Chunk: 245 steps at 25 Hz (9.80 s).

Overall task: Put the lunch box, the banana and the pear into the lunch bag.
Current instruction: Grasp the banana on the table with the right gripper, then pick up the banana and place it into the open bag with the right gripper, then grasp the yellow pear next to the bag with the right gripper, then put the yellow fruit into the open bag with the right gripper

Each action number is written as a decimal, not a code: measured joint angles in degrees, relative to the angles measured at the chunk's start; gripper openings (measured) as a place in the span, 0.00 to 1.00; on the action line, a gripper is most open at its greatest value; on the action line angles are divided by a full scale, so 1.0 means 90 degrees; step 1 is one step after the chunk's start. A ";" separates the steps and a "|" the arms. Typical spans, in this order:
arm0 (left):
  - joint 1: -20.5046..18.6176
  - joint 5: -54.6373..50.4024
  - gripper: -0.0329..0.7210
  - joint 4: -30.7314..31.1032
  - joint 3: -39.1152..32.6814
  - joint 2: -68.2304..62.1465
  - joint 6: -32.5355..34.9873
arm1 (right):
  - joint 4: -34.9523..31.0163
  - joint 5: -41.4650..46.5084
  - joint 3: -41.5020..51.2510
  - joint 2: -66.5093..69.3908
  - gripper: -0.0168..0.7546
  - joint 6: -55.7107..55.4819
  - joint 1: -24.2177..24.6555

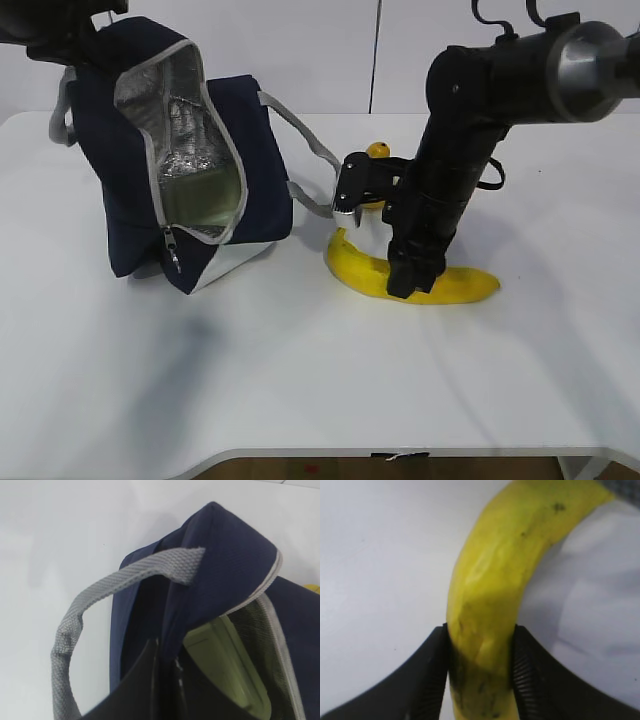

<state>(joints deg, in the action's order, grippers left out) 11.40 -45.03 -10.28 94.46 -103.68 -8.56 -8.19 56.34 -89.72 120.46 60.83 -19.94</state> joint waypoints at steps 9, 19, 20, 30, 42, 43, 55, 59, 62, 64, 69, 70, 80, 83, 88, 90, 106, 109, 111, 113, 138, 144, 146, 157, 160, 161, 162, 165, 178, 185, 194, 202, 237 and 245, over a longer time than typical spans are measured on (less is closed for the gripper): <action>0.0000 0.0011 0.04 -0.0013 0.0000 0.0000 0.0000 | 0.0399 0.0489 -0.0037 -0.0173 0.43 0.0000 0.0000; 0.0000 0.0050 0.04 -0.0166 0.0000 0.0000 0.0000 | 0.1027 0.1245 -0.0052 -0.1308 0.43 -0.0096 0.0040; 0.0000 0.0050 0.04 -0.0178 0.0000 0.0000 0.0000 | 0.1086 0.1325 -0.0052 -0.1433 0.43 -0.0121 0.0040; 0.0000 0.0050 0.04 -0.0277 0.0000 0.0000 0.0000 | 0.0963 0.1291 -0.0052 -0.2180 0.43 -0.0767 0.0043; 0.0014 0.0050 0.04 -0.0613 0.0000 0.0000 0.0000 | -0.1771 -0.0194 -0.0477 -0.2190 0.43 -0.1309 0.0043; 0.0029 0.0050 0.04 -0.0616 0.0000 0.0000 0.0000 | -0.2123 -0.0406 -0.0493 -0.2190 0.43 -0.1309 0.0043; 0.0210 0.0169 0.04 -0.1266 0.0000 0.0000 0.0000 | -0.6404 -0.1745 -0.0508 -0.1760 0.43 -0.0982 0.0054; 0.0210 0.0184 0.04 -0.1385 0.0000 0.0000 0.0000 | -0.7156 -0.1641 -0.0508 -0.1286 0.43 -0.0835 0.0054; 0.0210 0.0187 0.04 -0.1435 0.0000 0.0000 0.0000 | -0.7457 -0.1601 -0.0508 -0.0971 0.43 -0.0674 -0.0001; 0.0210 0.0198 0.04 -0.1483 0.0000 0.0000 0.0000 | -0.7632 -0.1601 -0.0508 -0.0795 0.43 -0.0454 -0.0088; 0.0210 0.0212 0.04 -0.1535 0.0000 0.0000 0.0000 | -0.7992 -0.1683 -0.0664 -0.0392 0.43 -0.0094 -0.0371; 0.0210 0.0211 0.04 -0.1535 0.0000 0.0000 0.0000 | -0.8010 -0.1694 -0.0708 -0.0297 0.43 -0.0076 -0.0399; 0.0210 0.0224 0.04 -0.1654 0.0000 0.0000 0.0000 | -0.8038 -0.1976 -0.0915 0.0239 0.43 -0.0015 -0.0427; 0.0210 0.0224 0.04 -0.1668 0.0000 0.0000 0.0000 | -0.8038 -0.1964 -0.1099 0.0401 0.44 0.0025 -0.0427; 0.0210 0.0224 0.04 -0.1679 0.0000 0.0000 0.0000 | -0.8038 -0.1812 -0.1715 0.0841 0.46 0.0051 -0.0427; 0.0210 0.0224 0.04 -0.1679 0.0000 0.0000 0.0000 | -0.7976 -0.1523 -0.2007 0.0931 0.46 0.0051 -0.0427; 0.0210 0.0272 0.04 -0.1668 0.0000 0.0000 0.0061 | -0.6821 -0.0838 -0.2530 0.1006 0.56 -0.0375 -0.0571; 0.0210 0.0272 0.04 -0.1668 0.0000 0.0000 0.0086 | -0.6186 -0.0772 -0.2795 0.0985 0.57 -0.0840 -0.0559; 0.0210 0.0272 0.04 -0.1620 0.0000 0.0000 0.0089 | -0.5372 -0.0532 -0.3069 0.0924 0.57 -0.1424 -0.0521; 0.0210 0.0272 0.04 -0.1529 0.0000 0.0000 0.0089 | -0.4397 -0.0117 -0.3427 0.0860 0.57 -0.2212 -0.0495; 0.0210 0.0222 0.04 -0.0853 0.0000 0.0000 0.0100 | 0.0270 0.1683 -0.4832 0.0954 0.57 -0.6659 0.0316; 0.0210 0.0209 0.04 -0.0843 0.0000 0.0000 0.0100 | 0.0174 0.1683 -0.4832 0.1383 0.64 -0.6659 0.0396; 0.0210 0.0196 0.04 -0.0843 0.0000 0.0000 0.0100 | 0.0049 0.1668 -0.4832 0.1438 0.66 -0.6648 0.0468; 0.0210 0.0196 0.04 -0.0838 0.0000 0.0000 0.0100 | -0.0766 0.1368 -0.4832 0.1792 0.68 -0.6443 0.0978; 0.0210 0.0196 0.04 -0.0838 0.0000 0.0000 0.0100 | -0.0898 0.1110 -0.4832 0.1792 0.68 -0.6394 0.0978; 0.0210 0.0196 0.04 -0.0838 0.0000 0.0000 0.0100 | -0.0942 0.1051 -0.4832 0.1800 0.68 -0.6380 0.0978; 0.0210 0.0196 0.04 -0.0838 0.0000 0.0000 0.0100 | -0.0956 0.1010 -0.4832 0.1818 0.68 -0.6368 0.0978; 0.0210 0.0196 0.04 -0.0838 0.0000 0.0000 0.0100 | -0.0967 0.0965 -0.4832 0.1919 0.68 -0.6358 0.0978; 0.0210 0.0184 0.04 -0.0838 0.0000 0.0000 0.0114 | -0.1018 0.0797 -0.4832 0.2288 0.65 -0.6353 0.0978; 0.0210 0.0184 0.04 -0.0838 0.0000 0.0000 0.0114 | -0.1033 0.0760 -0.4832 0.2288 0.49 -0.6353 0.0978; 0.0210 0.0184 0.04 -0.0838 0.0000 0.0000 0.0114 | -0.1033 0.0760 -0.4832 0.2288 0.41 -0.6282 0.0978; 0.0210 0.0184 0.04 -0.0838 0.0000 0.0000 0.0114 | -0.1033 0.1282 -0.5512 0.2288 0.40 -0.6253 0.0978; 0.0210 0.0184 0.04 -0.0935 0.0000 0.0000 0.0114 | -0.3208 0.1774 -0.5925 0.0691 0.40 -0.4903 -0.0010; 0.0210 0.0184 0.04 -0.0935 0.0000 0.0000 0.0114 | -0.3208 0.1678 -0.5827 0.1305 0.41 -0.4605 -0.0393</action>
<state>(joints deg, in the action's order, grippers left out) 13.29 -43.37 -18.69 94.46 -103.68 -7.54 -37.07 71.45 -142.16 132.20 19.38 -23.48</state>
